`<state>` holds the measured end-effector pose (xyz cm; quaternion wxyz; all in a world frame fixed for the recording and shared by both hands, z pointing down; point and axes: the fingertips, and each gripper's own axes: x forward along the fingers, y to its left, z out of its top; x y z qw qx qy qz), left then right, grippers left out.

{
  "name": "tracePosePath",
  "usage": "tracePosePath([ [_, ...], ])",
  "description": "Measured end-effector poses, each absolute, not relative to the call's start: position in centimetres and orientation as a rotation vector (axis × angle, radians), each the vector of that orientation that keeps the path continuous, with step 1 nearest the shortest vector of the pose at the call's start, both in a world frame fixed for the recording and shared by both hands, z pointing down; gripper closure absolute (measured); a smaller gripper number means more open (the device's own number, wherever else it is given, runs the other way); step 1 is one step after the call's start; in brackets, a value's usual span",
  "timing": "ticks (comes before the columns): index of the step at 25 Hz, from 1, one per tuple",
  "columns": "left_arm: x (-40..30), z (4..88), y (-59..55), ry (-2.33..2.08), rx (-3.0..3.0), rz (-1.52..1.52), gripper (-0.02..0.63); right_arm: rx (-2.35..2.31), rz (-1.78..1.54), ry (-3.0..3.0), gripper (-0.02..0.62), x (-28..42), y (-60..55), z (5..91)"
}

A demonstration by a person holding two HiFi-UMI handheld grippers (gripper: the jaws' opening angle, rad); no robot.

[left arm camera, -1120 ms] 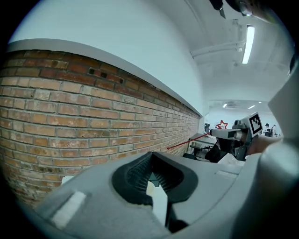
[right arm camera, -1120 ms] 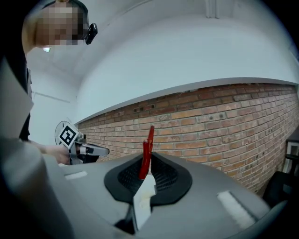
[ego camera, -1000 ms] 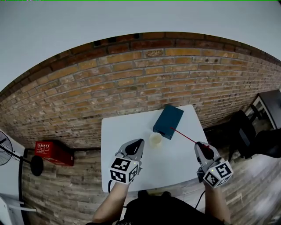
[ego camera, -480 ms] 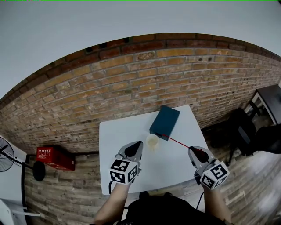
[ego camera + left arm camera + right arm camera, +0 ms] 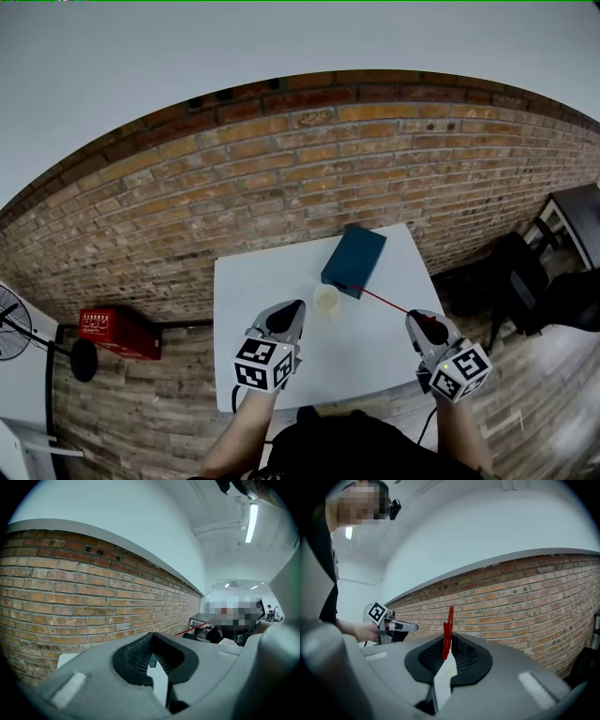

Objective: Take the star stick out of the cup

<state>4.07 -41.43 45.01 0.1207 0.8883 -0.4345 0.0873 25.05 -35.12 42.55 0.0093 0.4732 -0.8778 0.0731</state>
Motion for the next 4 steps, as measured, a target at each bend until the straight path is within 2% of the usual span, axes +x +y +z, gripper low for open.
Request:
tracePosePath([
  [4,3.71,45.19,-41.45,-1.283,2.585,0.258,0.600,1.474,0.230,-2.743,0.581,24.98,-35.16,42.71],
])
